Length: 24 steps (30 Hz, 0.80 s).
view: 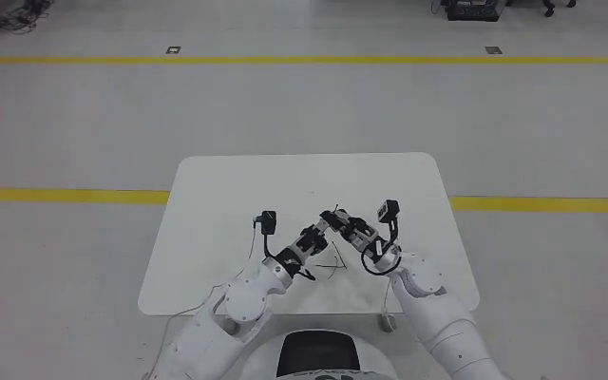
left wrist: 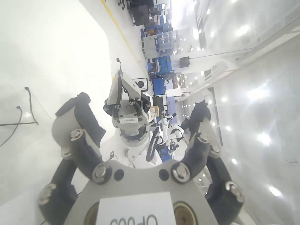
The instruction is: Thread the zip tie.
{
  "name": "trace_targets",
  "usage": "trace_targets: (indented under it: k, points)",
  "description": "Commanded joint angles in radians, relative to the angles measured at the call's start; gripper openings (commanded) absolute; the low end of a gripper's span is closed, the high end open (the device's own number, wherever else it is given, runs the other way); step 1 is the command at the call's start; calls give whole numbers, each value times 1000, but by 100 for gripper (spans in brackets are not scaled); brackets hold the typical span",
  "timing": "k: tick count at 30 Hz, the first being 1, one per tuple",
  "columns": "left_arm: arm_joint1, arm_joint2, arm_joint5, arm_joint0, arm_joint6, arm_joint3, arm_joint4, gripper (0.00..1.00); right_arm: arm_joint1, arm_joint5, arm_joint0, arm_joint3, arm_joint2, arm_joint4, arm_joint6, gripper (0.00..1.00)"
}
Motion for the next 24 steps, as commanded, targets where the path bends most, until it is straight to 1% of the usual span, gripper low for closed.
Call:
trace_targets:
  k: [1, 3, 10, 14, 15, 17, 20, 22, 24]
  points:
    - [-2, 1, -1, -2, 9, 6, -16, 100, -1, 0, -2, -2, -3, 3, -2, 0]
    - [-4, 4, -24, -5, 4, 12, -28, 100, -1, 0, -3, -9, -3, -2, -2, 0]
    - [-4, 4, -24, -5, 4, 12, -28, 100, -1, 0, -3, -9, -3, -2, -2, 0]
    - [-5, 9, -23, -8, 12, 19, -28, 100, 0, 4, -11, -29, -7, -25, -37, 0]
    - [-6, 10, -23, -9, 14, 21, -27, 96, 1, 3, -13, -32, -7, -30, -43, 0]
    - [-6, 11, -20, -10, 17, 23, -23, 84, 2, 2, -16, -40, -7, -39, -49, 0]
    - [-6, 11, -18, -10, 20, 23, -17, 75, 4, 0, -23, -52, -5, -51, -60, 0]
    - [-6, 11, -16, -8, 22, 23, -15, 58, 6, 0, -30, -63, -1, -56, -64, 0]
    - [-5, 11, -14, -7, 22, 24, -11, 50, 7, 0, -37, -72, 1, -62, -67, 0]
